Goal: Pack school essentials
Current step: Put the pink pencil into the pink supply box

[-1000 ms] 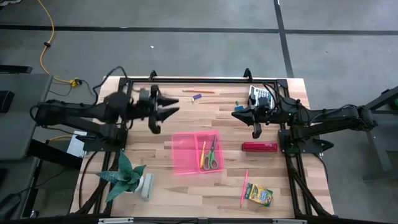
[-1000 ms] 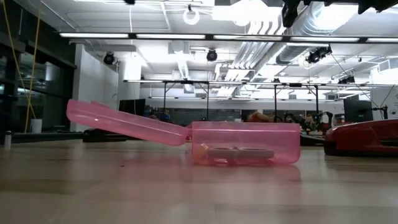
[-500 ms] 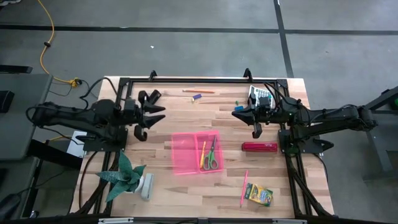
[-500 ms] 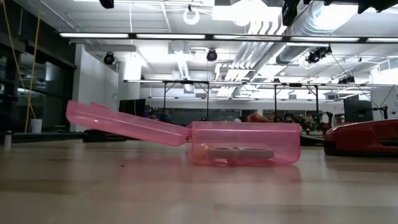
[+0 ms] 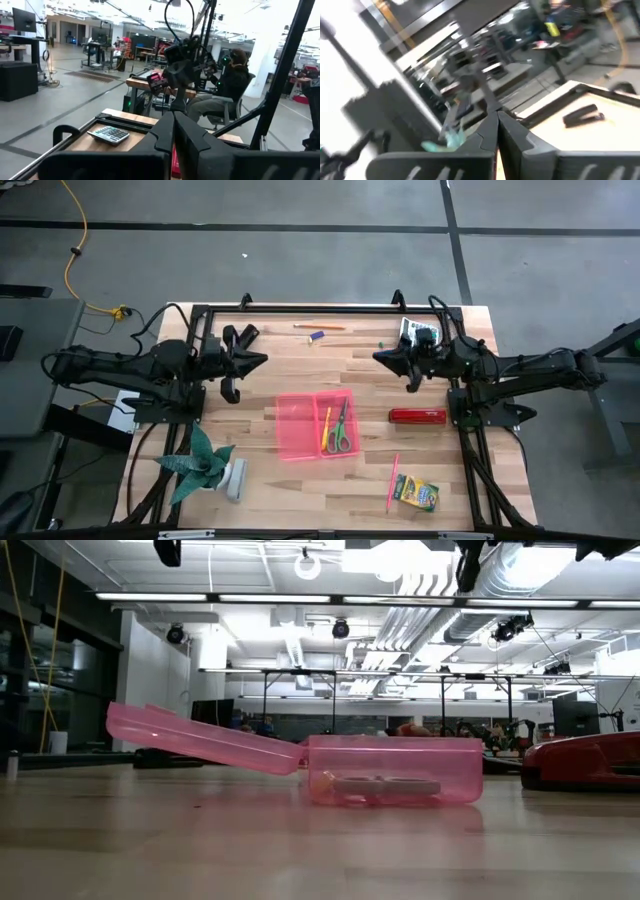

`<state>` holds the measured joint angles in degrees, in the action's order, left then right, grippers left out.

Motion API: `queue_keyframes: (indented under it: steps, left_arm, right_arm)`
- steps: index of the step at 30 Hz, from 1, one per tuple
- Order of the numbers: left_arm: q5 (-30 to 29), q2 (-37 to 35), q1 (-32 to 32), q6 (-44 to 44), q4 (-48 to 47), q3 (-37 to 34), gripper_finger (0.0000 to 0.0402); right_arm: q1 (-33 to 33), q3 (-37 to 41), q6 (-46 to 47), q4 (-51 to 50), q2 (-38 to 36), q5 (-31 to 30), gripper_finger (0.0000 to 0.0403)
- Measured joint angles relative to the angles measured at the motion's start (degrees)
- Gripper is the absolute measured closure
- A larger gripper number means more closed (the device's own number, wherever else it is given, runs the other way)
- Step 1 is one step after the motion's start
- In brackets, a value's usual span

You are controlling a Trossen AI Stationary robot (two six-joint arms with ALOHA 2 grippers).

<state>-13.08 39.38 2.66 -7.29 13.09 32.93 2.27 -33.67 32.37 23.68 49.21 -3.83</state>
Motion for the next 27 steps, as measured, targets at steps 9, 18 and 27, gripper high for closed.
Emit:
queue_keyframes:
  steps: [9, 18, 27]
  left_arm:
    - [-1.6, 0.0, 0.0, -0.7, 0.0, 0.0, 0.0401]
    - [-2.8, 0.0, 0.0, -1.1, 0.0, 0.0, 0.0401]
    - [-2.7, 0.0, 0.0, -1.1, 0.0, 0.0, 0.0401]
  right_arm:
    - [-5.6, -0.3, 17.5, -13.3, 4.4, 2.3, 0.0325]
    - [-21.4, -12.2, 41.7, -54.9, 16.3, 11.8, 0.0223]
    - [-32.3, -13.2, 76.4, -63.0, 30.2, 10.9, 0.0222]
